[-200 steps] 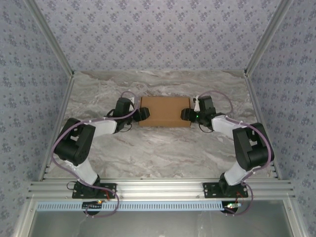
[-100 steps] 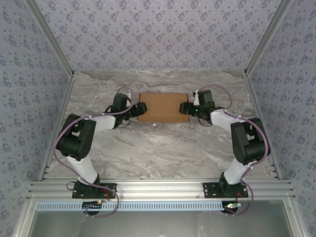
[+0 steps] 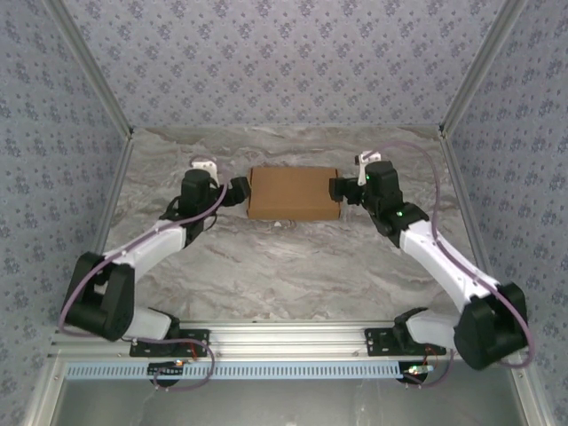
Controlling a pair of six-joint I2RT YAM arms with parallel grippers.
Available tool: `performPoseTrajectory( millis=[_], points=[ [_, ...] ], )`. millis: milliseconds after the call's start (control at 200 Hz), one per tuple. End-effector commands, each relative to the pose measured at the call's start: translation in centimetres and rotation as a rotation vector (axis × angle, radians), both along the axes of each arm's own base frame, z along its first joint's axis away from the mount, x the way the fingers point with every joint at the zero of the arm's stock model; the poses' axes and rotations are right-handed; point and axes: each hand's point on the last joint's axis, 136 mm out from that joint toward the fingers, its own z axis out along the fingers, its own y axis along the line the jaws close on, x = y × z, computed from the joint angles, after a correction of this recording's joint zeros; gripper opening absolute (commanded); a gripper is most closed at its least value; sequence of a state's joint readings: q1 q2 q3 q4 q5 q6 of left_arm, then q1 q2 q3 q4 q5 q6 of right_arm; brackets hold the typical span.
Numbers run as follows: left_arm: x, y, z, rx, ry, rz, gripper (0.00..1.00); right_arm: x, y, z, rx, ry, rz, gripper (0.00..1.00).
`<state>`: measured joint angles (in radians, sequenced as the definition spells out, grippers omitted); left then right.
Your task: Fold the paper box
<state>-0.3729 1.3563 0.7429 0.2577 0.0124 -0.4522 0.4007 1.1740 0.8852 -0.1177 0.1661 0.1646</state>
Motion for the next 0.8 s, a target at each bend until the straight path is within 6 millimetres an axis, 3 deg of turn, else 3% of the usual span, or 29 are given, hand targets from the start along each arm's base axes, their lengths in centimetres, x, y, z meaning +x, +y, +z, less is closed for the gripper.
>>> performPoseTrajectory(
  millis=[0,135,315,595,795],
  points=[
    [-1.0,3.6,0.1,0.165,-0.061,0.112,0.9,-1.9,-3.9,0.0,-0.151,-0.034,-0.123,0.99],
    [-2.1,5.5,1.4,0.224,-0.122,0.169,0.96,-3.6,-5.9,1.3,-0.155,-0.108,-0.19,0.99],
    [-3.7,8.3,2.7,0.294,-0.181,0.259,0.99,-4.7,-8.7,1.2,-0.19,-0.13,-0.296,0.99],
    [-5.6,12.7,3.2,0.297,-0.206,0.394,0.99,-4.7,-12.2,-0.8,-0.168,-0.098,-0.421,0.99],
    [-5.6,15.2,1.6,0.301,-0.169,0.46,0.99,-4.8,-14.5,-3.2,-0.163,-0.085,-0.484,0.99]
  ],
)
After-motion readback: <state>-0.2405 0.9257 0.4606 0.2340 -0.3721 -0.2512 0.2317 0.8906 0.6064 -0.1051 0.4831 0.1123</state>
